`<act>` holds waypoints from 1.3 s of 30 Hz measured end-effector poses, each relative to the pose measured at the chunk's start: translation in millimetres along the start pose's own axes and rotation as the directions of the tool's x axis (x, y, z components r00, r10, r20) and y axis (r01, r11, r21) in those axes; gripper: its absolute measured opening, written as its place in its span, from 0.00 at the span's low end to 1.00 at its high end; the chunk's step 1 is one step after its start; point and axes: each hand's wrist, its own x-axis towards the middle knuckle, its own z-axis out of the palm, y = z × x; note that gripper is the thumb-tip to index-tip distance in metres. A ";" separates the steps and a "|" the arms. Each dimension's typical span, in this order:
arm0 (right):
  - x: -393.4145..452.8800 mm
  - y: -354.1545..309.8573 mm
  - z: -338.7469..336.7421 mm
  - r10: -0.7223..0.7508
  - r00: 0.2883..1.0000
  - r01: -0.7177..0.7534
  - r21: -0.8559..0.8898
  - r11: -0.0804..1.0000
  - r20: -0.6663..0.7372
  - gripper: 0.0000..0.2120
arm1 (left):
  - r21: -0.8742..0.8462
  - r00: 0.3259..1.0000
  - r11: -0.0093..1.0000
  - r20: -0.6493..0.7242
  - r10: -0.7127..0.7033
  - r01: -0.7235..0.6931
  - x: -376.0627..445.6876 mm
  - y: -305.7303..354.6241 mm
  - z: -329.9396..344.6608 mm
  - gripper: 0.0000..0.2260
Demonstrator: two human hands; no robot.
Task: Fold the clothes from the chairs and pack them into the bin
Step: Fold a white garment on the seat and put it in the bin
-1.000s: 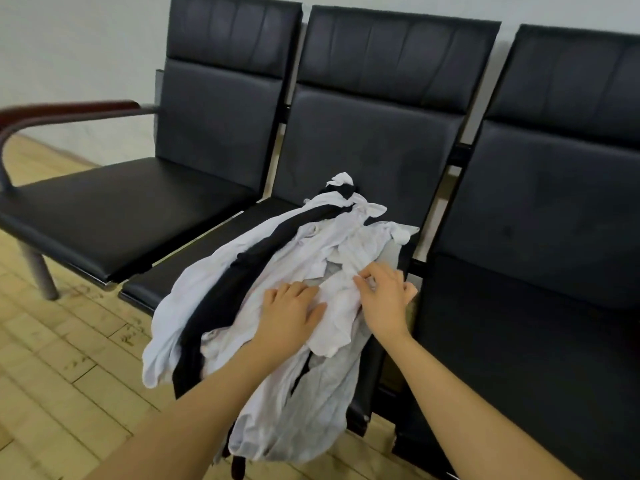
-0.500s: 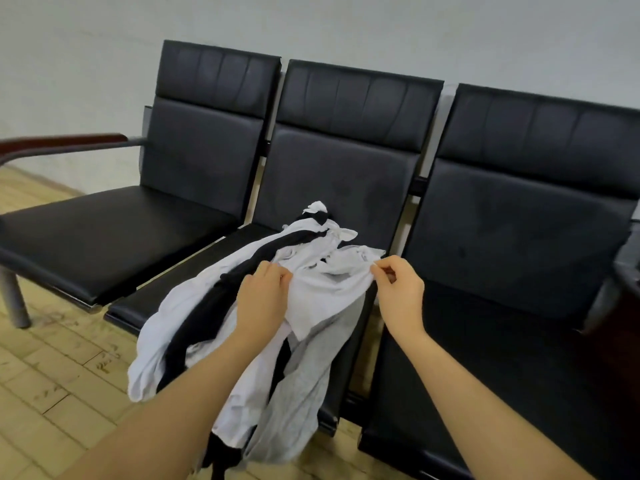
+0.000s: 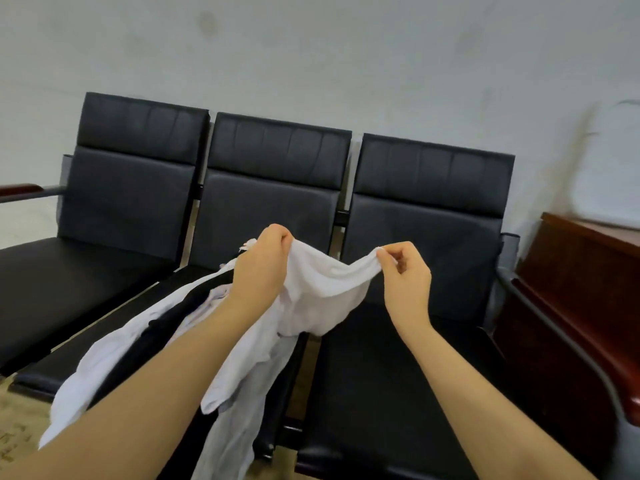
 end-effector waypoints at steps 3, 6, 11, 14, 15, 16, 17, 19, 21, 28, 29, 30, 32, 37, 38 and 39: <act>9.2 8.7 -44.9 0.011 0.998 -0.014 -0.035 0.999 -0.068 0.04 | 0.034 0.999 0.998 0.015 0.050 -0.050 -1.8 31.9 16.4 0.08; 12.9 23.3 -90.9 0.028 0.990 -0.043 -0.107 0.993 -0.139 0.05 | 0.042 0.992 0.992 0.054 0.116 -0.119 -7.0 62.2 39.4 0.09; 5.0 54.0 -154.2 0.064 0.975 -0.110 -0.211 0.971 -0.214 0.06 | -0.110 0.977 0.976 0.083 0.196 -0.187 -29.0 101.4 85.2 0.08; -6.0 74.6 -179.2 0.106 0.972 -0.171 -0.316 0.933 -0.212 0.06 | -0.136 0.962 0.969 0.149 0.227 -0.207 -48.2 112.2 113.1 0.08; -11.3 83.8 -185.4 0.132 0.968 -0.202 -0.355 0.913 -0.212 0.06 | -0.144 0.958 0.968 0.171 0.229 -0.206 -55.5 113.6 121.2 0.08; -17.4 92.9 -190.4 0.162 0.963 -0.237 -0.394 0.888 -0.214 0.06 | -0.146 0.954 0.969 0.196 0.227 -0.201 -63.1 114.2 128.9 0.08; -24.0 102.8 -194.3 0.192 0.958 -0.269 -0.435 0.859 -0.212 0.06 | -0.144 0.949 0.971 0.229 0.218 -0.189 -71.2 113.3 136.7 0.08; -39.5 121.5 -198.0 0.254 0.951 -0.309 -0.527 0.792 -0.176 0.05 | -0.123 0.933 0.981 0.309 0.183 -0.151 -87.8 107.9 153.3 0.08; -58.8 137.1 -195.5 0.317 0.945 -0.300 -0.617 0.728 -0.086 0.06 | -0.058 0.899 0.990 0.415 0.141 -0.129 -103.8 94.7 174.2 0.09; -130.3 175.1 -161.2 0.512 0.739 -0.067 -0.709 0.702 0.437 0.22 | 0.044 0.732 0.972 0.665 0.144 -0.231 -163.9 34.4 212.2 0.36; -139.3 182.2 -159.0 0.594 0.651 -0.072 -0.741 0.668 0.473 0.24 | 0.074 0.727 0.968 0.675 0.127 -0.238 -170.2 28.1 214.3 0.40; -145.6 187.5 -158.1 0.650 0.583 -0.065 -0.769 0.636 0.488 0.24 | 0.108 0.723 0.966 0.684 0.101 -0.237 -174.9 22.8 216.2 0.41; -147.9 196.9 -157.1 0.686 0.534 -0.046 -0.793 0.608 0.495 0.24 | 0.150 0.715 0.964 0.697 0.054 -0.219 -180.3 13.9 221.9 0.40; -125.3 219.8 -151.4 0.689 0.554 -0.103 -0.783 0.613 0.467 0.24 | 0.177 0.709 0.974 0.705 -0.024 -0.144 -175.7 1.5 235.9 0.23; -122.7 223.2 -150.3 0.696 0.545 -0.115 -0.781 0.614 0.467 0.23 | 0.170 0.710 0.977 0.704 -0.027 -0.131 -173.7 0.8 239.7 0.22; -121.4 224.9 -148.9 0.702 0.543 -0.134 -0.778 0.613 0.460 0.23 | 0.161 0.714 0.980 0.699 -0.031 -0.115 -171.4 0.5 243.0 0.22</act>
